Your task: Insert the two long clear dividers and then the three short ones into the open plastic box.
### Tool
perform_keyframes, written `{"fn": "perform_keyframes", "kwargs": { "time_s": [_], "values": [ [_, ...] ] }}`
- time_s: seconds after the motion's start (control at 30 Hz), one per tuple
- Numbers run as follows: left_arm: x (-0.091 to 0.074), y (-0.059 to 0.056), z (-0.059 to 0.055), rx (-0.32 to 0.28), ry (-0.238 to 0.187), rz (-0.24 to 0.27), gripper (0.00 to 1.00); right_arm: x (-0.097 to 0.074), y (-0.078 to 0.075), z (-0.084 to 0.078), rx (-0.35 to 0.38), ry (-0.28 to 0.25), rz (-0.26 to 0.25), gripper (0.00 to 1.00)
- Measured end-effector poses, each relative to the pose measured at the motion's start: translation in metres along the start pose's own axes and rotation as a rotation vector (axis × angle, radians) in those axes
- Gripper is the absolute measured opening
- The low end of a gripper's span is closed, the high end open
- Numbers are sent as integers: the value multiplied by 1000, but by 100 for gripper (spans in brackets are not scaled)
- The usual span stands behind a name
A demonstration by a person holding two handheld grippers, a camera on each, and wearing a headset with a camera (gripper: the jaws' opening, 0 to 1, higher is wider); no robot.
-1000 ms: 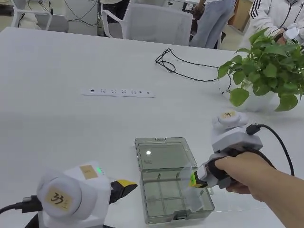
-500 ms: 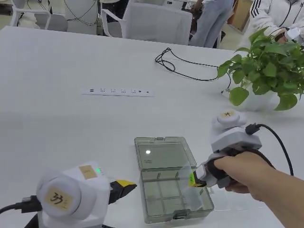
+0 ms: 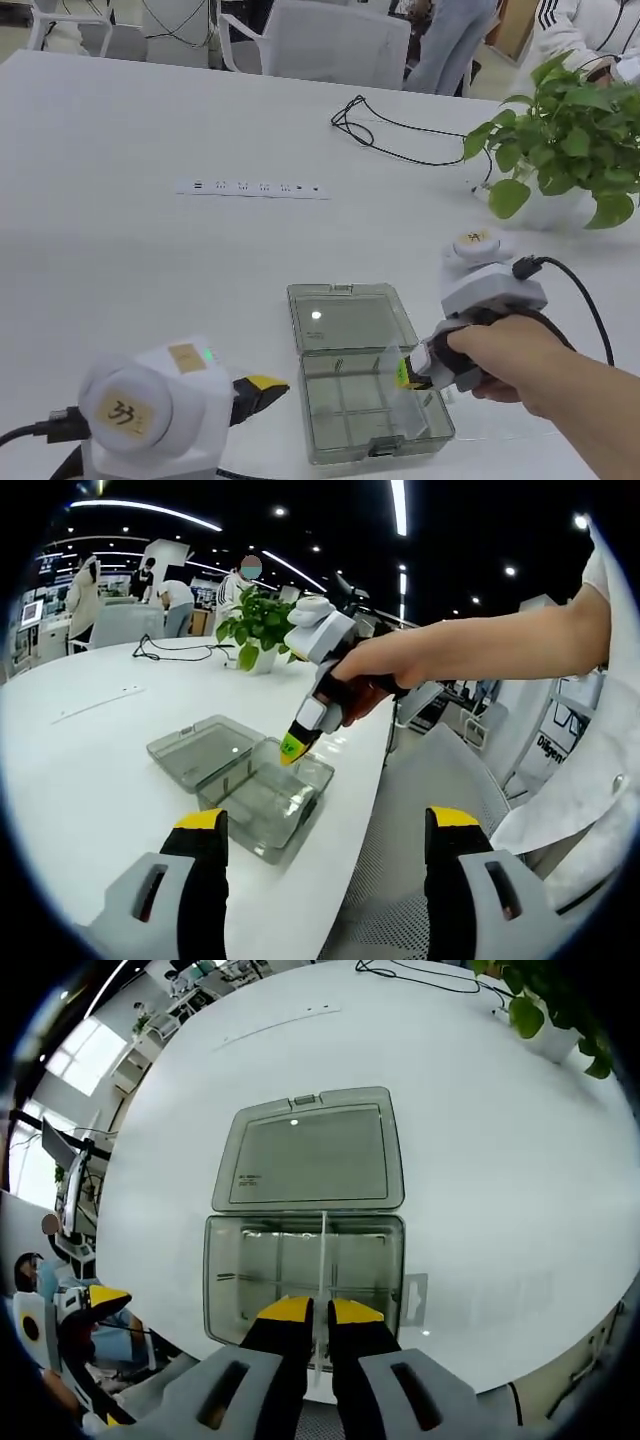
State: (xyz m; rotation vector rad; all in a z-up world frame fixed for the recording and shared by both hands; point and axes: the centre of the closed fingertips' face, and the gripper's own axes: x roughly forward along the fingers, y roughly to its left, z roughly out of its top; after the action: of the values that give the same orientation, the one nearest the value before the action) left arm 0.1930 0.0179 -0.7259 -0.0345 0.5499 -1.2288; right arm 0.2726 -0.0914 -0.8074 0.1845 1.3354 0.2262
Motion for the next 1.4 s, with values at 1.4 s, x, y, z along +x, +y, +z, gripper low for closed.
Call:
{"fn": "perform_keyframes", "kwargs": {
  "time_s": [1.4],
  "values": [
    [-26, 76, -21, -101, 103, 349, 76, -36, -11, 5, -128, -249, 255, 21]
  ]
}}
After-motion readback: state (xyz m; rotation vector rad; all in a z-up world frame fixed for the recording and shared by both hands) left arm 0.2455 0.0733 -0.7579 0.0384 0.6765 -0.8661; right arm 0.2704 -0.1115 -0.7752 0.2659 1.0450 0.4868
